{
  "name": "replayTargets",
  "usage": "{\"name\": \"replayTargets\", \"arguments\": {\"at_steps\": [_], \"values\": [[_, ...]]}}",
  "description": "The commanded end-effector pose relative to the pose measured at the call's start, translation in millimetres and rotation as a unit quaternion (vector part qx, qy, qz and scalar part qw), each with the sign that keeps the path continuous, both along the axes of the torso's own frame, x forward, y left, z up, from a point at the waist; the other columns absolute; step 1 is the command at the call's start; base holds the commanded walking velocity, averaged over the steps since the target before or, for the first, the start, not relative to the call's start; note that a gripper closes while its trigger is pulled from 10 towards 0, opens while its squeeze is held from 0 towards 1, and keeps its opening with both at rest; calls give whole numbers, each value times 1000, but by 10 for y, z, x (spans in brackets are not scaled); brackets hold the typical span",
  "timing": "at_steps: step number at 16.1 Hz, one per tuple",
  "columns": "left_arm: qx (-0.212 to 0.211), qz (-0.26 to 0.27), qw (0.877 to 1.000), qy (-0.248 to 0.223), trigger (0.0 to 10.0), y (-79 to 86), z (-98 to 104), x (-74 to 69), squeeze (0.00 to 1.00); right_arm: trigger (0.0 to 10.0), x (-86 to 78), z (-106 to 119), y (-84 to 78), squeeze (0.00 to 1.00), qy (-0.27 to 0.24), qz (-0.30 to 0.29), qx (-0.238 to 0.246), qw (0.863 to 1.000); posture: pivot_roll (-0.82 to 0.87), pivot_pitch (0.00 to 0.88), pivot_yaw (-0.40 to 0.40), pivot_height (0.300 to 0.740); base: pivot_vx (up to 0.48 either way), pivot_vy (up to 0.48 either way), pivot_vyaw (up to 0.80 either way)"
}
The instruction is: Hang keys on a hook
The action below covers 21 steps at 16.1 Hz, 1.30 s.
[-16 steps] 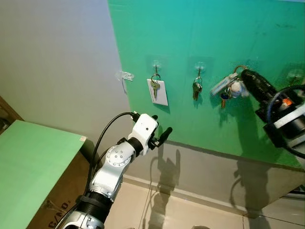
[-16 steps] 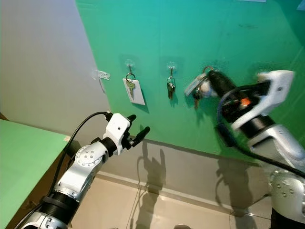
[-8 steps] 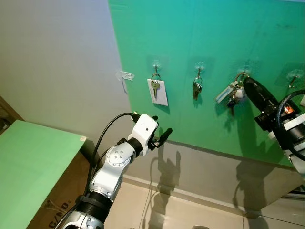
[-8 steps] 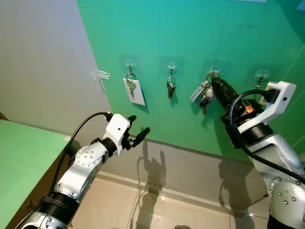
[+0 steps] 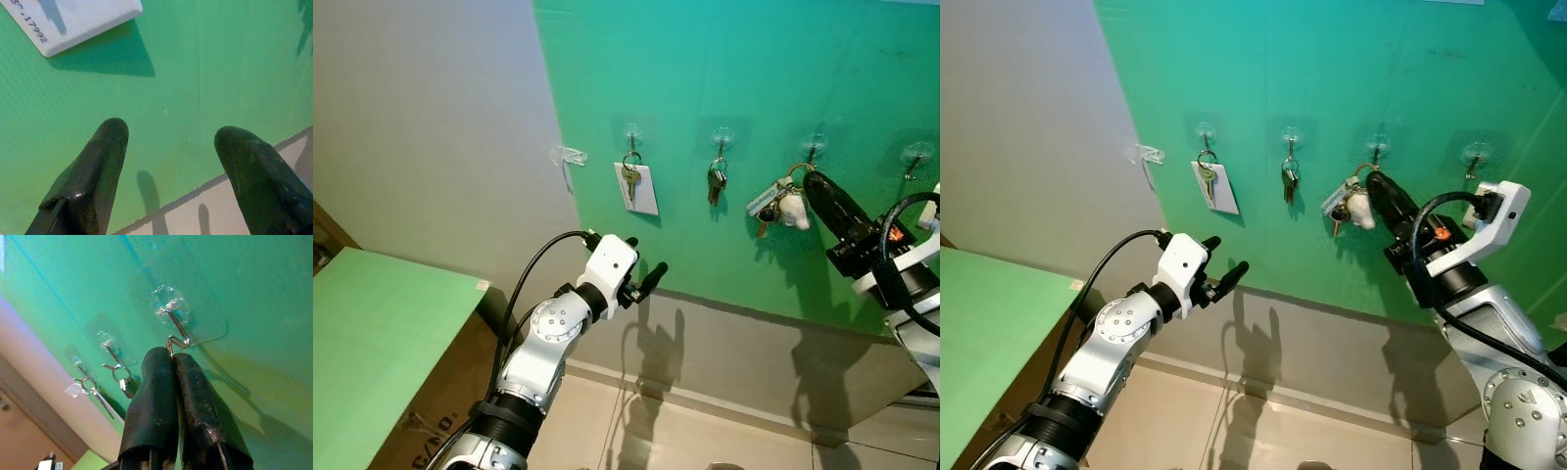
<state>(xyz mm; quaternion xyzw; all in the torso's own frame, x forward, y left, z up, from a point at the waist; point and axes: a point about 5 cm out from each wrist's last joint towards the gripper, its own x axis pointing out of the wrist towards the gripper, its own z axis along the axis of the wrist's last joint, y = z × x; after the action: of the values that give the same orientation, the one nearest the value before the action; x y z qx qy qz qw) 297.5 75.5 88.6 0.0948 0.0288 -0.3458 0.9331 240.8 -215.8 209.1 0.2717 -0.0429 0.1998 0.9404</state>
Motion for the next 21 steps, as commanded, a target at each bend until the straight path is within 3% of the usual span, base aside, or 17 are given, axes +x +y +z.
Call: {"name": "replayTargets", "arguments": {"at_steps": [1,4,7,12,21], "values": [[10,0,1000,1,10000,22,-18,7,0,0,20,47,-7,0,-9,-5,1,1000,-214,0,105,740,0,0,0],[11,1,1000,0,10000,21,-19,6,0,0,34,84,-37,0,-19,-20,-8,1000,-213,0,105,740,0,0,0],[10,-1,1000,0,10000,18,-13,6,0,0,37,134,-35,0,-33,-13,-54,998,-214,0,106,740,0,0,0],[10,-1,1000,0,10000,17,-10,7,0,0,64,135,-40,0,-36,-18,-68,997,-212,0,108,740,0,0,0],[11,-2,1000,-1,10000,20,-11,-3,0,0,51,144,-121,0,-41,-31,-43,998,-215,0,108,740,0,0,0]]}}
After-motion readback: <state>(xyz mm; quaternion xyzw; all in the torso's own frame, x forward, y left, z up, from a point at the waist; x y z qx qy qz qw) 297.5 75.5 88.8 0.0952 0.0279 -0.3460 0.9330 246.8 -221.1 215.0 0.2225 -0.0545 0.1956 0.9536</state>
